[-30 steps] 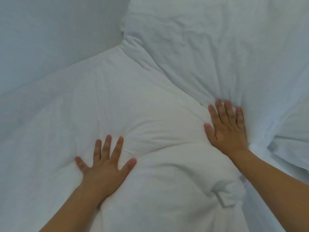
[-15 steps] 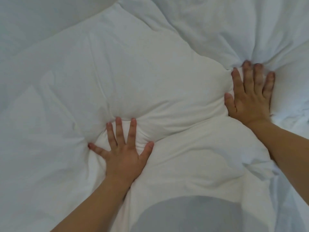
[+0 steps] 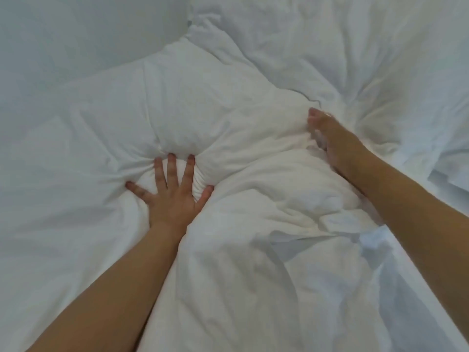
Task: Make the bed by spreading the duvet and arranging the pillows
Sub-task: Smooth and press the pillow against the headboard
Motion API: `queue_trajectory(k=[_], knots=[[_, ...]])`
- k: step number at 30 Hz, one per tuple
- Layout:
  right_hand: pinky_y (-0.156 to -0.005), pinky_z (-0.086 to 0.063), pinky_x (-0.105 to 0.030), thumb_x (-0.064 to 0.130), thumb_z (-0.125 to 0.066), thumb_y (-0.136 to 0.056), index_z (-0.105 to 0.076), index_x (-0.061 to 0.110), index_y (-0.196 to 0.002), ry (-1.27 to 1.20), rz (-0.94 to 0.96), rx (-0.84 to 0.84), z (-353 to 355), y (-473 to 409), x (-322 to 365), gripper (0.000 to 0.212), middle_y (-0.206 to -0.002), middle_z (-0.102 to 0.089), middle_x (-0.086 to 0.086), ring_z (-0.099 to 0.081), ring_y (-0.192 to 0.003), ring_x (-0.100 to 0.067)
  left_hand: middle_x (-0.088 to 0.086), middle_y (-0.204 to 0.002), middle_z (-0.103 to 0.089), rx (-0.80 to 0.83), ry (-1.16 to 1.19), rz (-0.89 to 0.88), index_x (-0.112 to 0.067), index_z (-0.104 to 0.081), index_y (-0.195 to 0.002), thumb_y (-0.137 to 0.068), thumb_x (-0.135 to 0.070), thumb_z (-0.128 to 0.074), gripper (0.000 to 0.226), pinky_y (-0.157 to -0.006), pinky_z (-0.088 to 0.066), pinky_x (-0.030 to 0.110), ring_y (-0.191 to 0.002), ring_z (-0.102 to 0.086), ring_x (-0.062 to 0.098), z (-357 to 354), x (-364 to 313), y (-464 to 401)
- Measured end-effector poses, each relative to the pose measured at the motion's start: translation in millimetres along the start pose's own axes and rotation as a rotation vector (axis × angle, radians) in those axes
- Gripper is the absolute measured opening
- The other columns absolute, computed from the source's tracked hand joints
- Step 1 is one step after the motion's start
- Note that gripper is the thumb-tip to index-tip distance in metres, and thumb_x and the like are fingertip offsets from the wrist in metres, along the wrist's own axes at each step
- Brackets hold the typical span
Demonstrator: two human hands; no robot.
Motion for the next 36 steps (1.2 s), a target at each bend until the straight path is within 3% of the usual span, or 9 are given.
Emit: queue_trajectory(k=[4,7,10,15,21,25,27,31,36], knots=[[-0.117,0.004,-0.050,0.063,-0.005,-0.087,-0.014,0.041,-0.151,0.530,0.099,0.162,-33,74,-2,0.068,-0.160,-0.002,0.016,0.001,-0.147,-0.007,-0.001,-0.161,0.013,0.079,0.001,0.010,-0.043,0.022,-0.146,-0.081,-0.082,0.004,0.078,-0.093,0.015,0.080,-0.147,0.016,0.024,5,1,6],[-0.118,-0.003,-0.046,0.018,-0.030,-0.102,0.010,0.037,-0.151,0.861,0.067,0.188,-25,90,-33,0.066,-0.159,0.020,0.009,0.010,-0.148,-0.017,0.002,-0.162,-0.006,-0.008,0.359,0.009,-0.040,0.002,-0.149,-0.086,-0.077,-0.011,0.075,-0.102,-0.007,0.078,-0.148,-0.008,0.022,62,-19,48],[-0.119,0.000,-0.044,0.010,-0.030,-0.103,0.018,0.039,-0.147,0.747,-0.042,0.211,-17,91,-28,0.071,-0.161,0.014,0.003,0.007,-0.149,-0.019,-0.016,-0.143,-0.014,0.011,0.819,-0.189,-0.048,-0.015,-0.138,-0.066,-0.087,-0.032,0.084,-0.110,-0.023,0.041,-0.131,-0.016,0.002,162,-47,154],[-0.117,-0.003,-0.054,0.037,-0.026,-0.101,0.004,0.038,-0.152,0.659,-0.243,0.354,-7,96,5,0.059,-0.162,0.005,-0.004,0.000,-0.148,-0.030,0.003,-0.129,-0.036,0.287,0.126,-0.564,-0.024,-0.025,-0.140,-0.081,-0.048,-0.053,0.069,-0.078,-0.035,0.038,-0.111,-0.043,0.028,163,-91,265],[-0.103,-0.011,-0.077,0.039,-0.034,-0.095,0.015,0.056,-0.142,0.727,-0.374,0.247,-19,138,7,0.070,-0.159,0.019,0.005,0.017,-0.146,-0.032,-0.001,-0.095,-0.051,0.581,0.508,-0.788,-0.023,-0.039,-0.092,-0.090,-0.029,-0.042,0.007,-0.074,-0.035,0.032,-0.089,-0.052,0.025,156,-72,297],[-0.099,-0.007,-0.081,0.039,-0.037,-0.097,0.009,0.041,-0.151,0.921,-0.460,0.229,-23,151,32,0.070,-0.161,0.010,-0.006,0.004,-0.146,-0.038,-0.007,-0.112,-0.049,0.712,0.518,-0.951,-0.027,-0.047,-0.120,-0.093,-0.044,-0.044,0.032,-0.092,-0.040,0.035,-0.107,-0.050,0.015,166,-38,296],[-0.104,-0.005,-0.077,0.036,-0.038,-0.096,-0.007,0.026,-0.154,1.045,-0.504,0.255,-28,154,58,0.067,-0.160,-0.008,-0.010,-0.014,-0.144,-0.039,-0.006,-0.124,-0.053,0.432,0.516,-0.993,-0.024,-0.050,-0.131,-0.095,-0.046,-0.044,0.042,-0.103,-0.035,0.031,-0.115,-0.050,0.013,186,7,265],[-0.112,-0.013,-0.063,0.031,-0.032,-0.099,-0.026,0.015,-0.148,0.809,-0.001,-0.009,-73,178,146,0.052,-0.153,-0.024,-0.009,-0.032,-0.137,-0.030,0.005,-0.143,-0.045,-0.116,0.261,-0.409,-0.019,-0.046,-0.138,-0.095,-0.053,-0.029,0.057,-0.111,-0.024,0.049,-0.132,-0.042,0.026,183,162,159],[-0.113,0.003,-0.064,0.062,-0.011,-0.093,-0.010,0.032,-0.154,0.556,0.254,0.041,-212,262,189,0.068,-0.162,-0.009,-0.002,-0.009,-0.149,-0.024,-0.016,-0.155,0.028,0.427,0.137,0.140,-0.048,0.020,-0.145,-0.080,-0.079,0.001,0.075,-0.107,0.011,0.070,-0.143,0.026,0.011,40,276,181]])
Point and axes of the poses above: each hand's wrist, its own y-axis away from the middle knuckle, its own z-axis out of the back of the hand, x = y × z, the point moved 6 cm from there along -y, towards the middle knuckle
